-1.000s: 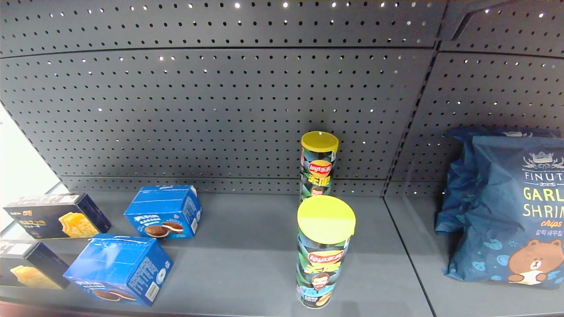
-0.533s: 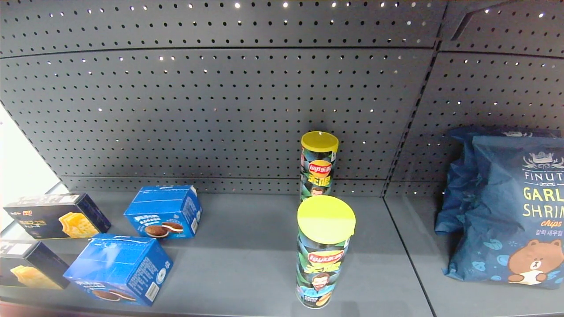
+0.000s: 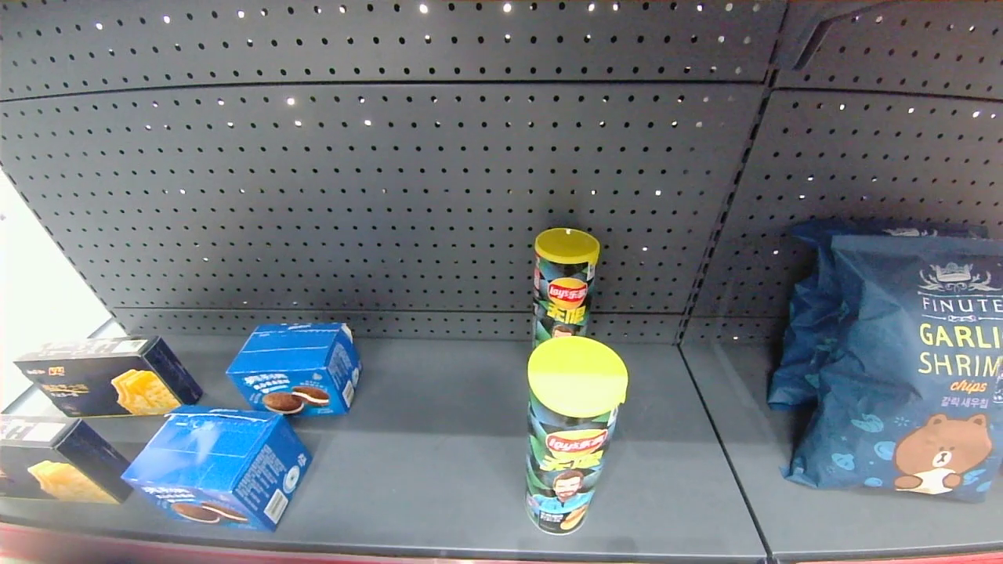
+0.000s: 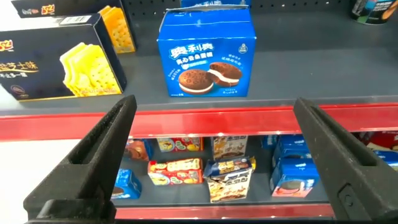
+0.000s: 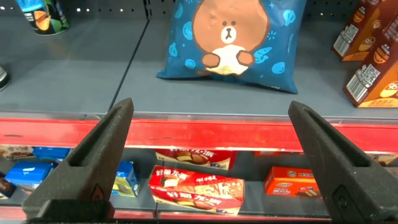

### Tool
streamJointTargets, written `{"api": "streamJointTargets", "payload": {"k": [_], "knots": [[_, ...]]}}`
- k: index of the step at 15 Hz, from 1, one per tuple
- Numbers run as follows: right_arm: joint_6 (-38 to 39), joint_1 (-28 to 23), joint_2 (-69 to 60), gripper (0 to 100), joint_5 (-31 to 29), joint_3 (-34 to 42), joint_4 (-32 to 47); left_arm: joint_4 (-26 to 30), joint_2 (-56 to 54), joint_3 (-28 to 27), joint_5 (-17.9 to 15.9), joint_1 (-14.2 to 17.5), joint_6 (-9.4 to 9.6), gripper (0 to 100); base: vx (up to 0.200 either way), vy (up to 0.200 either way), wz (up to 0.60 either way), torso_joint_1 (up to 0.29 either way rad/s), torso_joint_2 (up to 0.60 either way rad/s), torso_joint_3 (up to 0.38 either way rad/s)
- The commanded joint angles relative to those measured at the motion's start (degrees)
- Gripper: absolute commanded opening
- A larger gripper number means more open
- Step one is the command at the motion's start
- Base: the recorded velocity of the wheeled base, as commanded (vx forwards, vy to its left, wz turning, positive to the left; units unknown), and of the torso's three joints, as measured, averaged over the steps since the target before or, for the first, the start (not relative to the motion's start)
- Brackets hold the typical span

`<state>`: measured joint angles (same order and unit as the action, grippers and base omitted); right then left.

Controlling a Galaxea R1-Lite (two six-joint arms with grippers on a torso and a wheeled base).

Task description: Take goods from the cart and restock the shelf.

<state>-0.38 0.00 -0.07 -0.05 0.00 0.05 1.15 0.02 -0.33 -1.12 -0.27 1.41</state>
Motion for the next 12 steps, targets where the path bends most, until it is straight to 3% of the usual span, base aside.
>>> {"api": "streamJointTargets", "payload": {"k": [1, 12], "knots": [[-0.1, 0.0, 0.1, 100, 0.0, 0.0, 0.0, 0.0, 0.0, 0.0, 0.1, 0.0, -0.01, 100, 0.000, 0.000, -0.60, 0.007, 0.00, -0.002], [0.1, 0.0, 0.1, 100, 0.0, 0.0, 0.0, 0.0, 0.0, 0.0, 0.2, 0.0, -0.54, 100, 0.000, 0.000, 0.00, 0.000, 0.00, 0.000]]}}
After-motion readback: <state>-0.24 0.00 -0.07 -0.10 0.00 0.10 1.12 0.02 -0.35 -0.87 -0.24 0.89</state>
